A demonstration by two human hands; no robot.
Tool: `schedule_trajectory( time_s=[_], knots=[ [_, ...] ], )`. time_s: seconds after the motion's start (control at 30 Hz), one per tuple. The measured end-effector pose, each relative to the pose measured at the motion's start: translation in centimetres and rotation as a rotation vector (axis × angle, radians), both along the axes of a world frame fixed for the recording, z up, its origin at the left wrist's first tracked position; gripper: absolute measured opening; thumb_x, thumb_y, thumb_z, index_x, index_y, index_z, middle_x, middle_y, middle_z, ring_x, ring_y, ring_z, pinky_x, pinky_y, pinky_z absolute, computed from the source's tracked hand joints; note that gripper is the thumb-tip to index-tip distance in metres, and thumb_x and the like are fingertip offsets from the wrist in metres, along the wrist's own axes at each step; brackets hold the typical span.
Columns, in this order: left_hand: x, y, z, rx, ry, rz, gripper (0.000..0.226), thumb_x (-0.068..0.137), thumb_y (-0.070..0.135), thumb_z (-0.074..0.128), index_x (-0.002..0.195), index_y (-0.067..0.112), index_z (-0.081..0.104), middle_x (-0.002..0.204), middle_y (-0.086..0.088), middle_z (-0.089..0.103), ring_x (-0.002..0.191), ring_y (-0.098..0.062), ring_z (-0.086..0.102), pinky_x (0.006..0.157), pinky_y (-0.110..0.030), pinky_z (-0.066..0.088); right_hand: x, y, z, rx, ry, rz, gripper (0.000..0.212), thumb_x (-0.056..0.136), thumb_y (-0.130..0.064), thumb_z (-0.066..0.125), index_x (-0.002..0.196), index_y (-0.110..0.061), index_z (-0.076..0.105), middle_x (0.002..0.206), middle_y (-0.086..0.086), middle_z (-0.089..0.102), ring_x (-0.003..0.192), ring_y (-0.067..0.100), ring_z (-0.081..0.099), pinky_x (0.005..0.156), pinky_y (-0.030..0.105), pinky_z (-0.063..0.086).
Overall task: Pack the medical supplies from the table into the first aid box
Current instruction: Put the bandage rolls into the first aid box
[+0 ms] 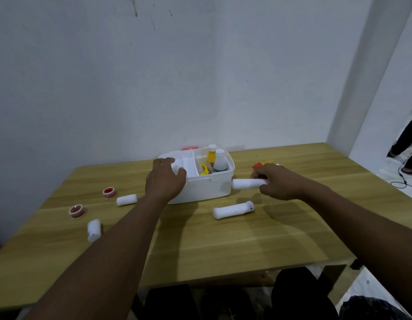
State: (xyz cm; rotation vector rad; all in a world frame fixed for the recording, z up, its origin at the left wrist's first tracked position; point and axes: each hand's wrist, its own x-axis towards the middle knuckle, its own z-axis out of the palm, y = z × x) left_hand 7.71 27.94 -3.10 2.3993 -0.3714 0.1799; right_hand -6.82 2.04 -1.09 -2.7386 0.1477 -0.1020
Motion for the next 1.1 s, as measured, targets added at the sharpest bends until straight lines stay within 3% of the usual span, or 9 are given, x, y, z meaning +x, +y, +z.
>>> schedule_trajectory(
  time_s=[0.1, 0.2, 0.4, 0.5, 0.67, 0.73, 0.83, 0.97, 1.1],
  knots=[
    [-0.1, -0.1, 0.0, 0.007, 0.006, 0.01, 0.053, 0.096, 0.04, 0.05, 0.145, 0.021, 0.047, 0.155, -0.007, 0.037, 0.136, -0.032, 0.046, 0.107, -0.041, 0.036, -0.5, 1.5, -0.4, 0.066, 0.013, 0.073, 0.015, 0.08, -0.022, 0.07, 0.094, -0.022, 0.067, 0.095, -0.006, 0.067, 0.089, 0.015, 0.061, 0.081, 0.035, 0.051],
    [-0.3, -0.3, 0.0, 0.012, 0.003, 0.011, 0.052, 0.096, 0.04, 0.05, 0.144, 0.021, 0.048, 0.154, -0.007, 0.038, 0.135, -0.033, 0.046, 0.106, -0.041, 0.037, -0.6, 3.9, -1.6, 0.081, 0.11, 0.131, 0.03, 0.077, -0.029, 0.077, 0.106, -0.025, 0.07, 0.114, -0.006, 0.062, 0.105, 0.012, 0.056, 0.093, 0.034, 0.047],
    [-0.5, -0.7, 0.1, -0.001, 0.004, 0.006, 0.052, 0.095, 0.038, 0.051, 0.144, 0.021, 0.048, 0.154, -0.007, 0.037, 0.132, -0.033, 0.049, 0.104, -0.04, 0.038, 0.0, 4.2, -4.1, -0.077, 0.006, 0.117, 0.023, 0.082, -0.032, 0.069, 0.104, -0.032, 0.075, 0.099, -0.008, 0.073, 0.091, 0.014, 0.065, 0.079, 0.037, 0.054],
    [-0.5, -1.0, -0.1, 0.0, -0.009, 0.005, 0.052, 0.095, 0.039, 0.05, 0.144, 0.021, 0.048, 0.154, -0.007, 0.037, 0.132, -0.034, 0.049, 0.104, -0.041, 0.038, -0.4, 3.0, -4.6, -0.16, -0.018, 0.097, 0.013, 0.089, -0.028, 0.058, 0.097, -0.023, 0.066, 0.097, -0.003, 0.068, 0.089, 0.018, 0.062, 0.077, 0.039, 0.052],
    [-0.7, -1.4, -0.3, -0.008, -0.031, 0.0, 0.052, 0.094, 0.038, 0.051, 0.144, 0.023, 0.048, 0.153, -0.006, 0.038, 0.13, -0.033, 0.05, 0.1, -0.04, 0.04, -0.1, -2.2, -4.4, -0.091, -0.126, -0.162, 0.011, 0.094, -0.026, 0.05, 0.094, -0.018, 0.058, 0.094, 0.004, 0.063, 0.091, 0.028, 0.062, 0.068, 0.033, 0.047],
    [-0.9, -1.8, -0.4, -0.007, -0.03, -0.003, 0.052, 0.094, 0.038, 0.051, 0.144, 0.023, 0.047, 0.153, -0.006, 0.038, 0.13, -0.033, 0.05, 0.098, -0.039, 0.039, 0.5, -4.4, -4.2, -0.252, -0.183, -0.333, 0.026, 0.094, -0.03, 0.051, 0.108, -0.01, 0.059, 0.109, 0.016, 0.061, 0.101, 0.038, 0.058, 0.078, 0.039, 0.048],
    [-1.1, -2.3, -0.5, -0.01, -0.028, -0.005, 0.052, 0.094, 0.039, 0.05, 0.144, 0.024, 0.047, 0.152, -0.007, 0.039, 0.13, -0.034, 0.05, 0.1, -0.04, 0.04, 1.4, -5.9, -4.0, -0.34, -0.012, -0.559, 0.04, 0.095, -0.037, 0.048, 0.124, -0.009, 0.051, 0.127, 0.019, 0.048, 0.118, 0.042, 0.046, 0.094, 0.05, 0.04],
    [-1.0, -2.4, -0.7, 0.001, -0.026, -0.009, 0.052, 0.095, 0.041, 0.048, 0.144, 0.023, 0.047, 0.15, -0.007, 0.04, 0.131, -0.034, 0.048, 0.103, -0.042, 0.039, 2.1, -5.8, -4.9, -0.185, 0.195, -0.593, 0.051, 0.089, -0.031, 0.054, 0.136, -0.014, 0.039, 0.134, 0.014, 0.043, 0.123, 0.038, 0.045, 0.096, 0.05, 0.039],
    [-0.8, -2.3, -0.8, 0.004, -0.036, -0.011, 0.051, 0.094, 0.041, 0.048, 0.142, 0.023, 0.049, 0.148, -0.007, 0.044, 0.129, -0.034, 0.05, 0.102, -0.043, 0.04, 1.9, -5.3, -6.3, -0.194, 0.156, -0.553, 0.057, 0.089, -0.044, 0.044, 0.139, -0.019, 0.032, 0.136, 0.012, 0.044, 0.123, 0.038, 0.046, 0.096, 0.051, 0.037]
  ],
)
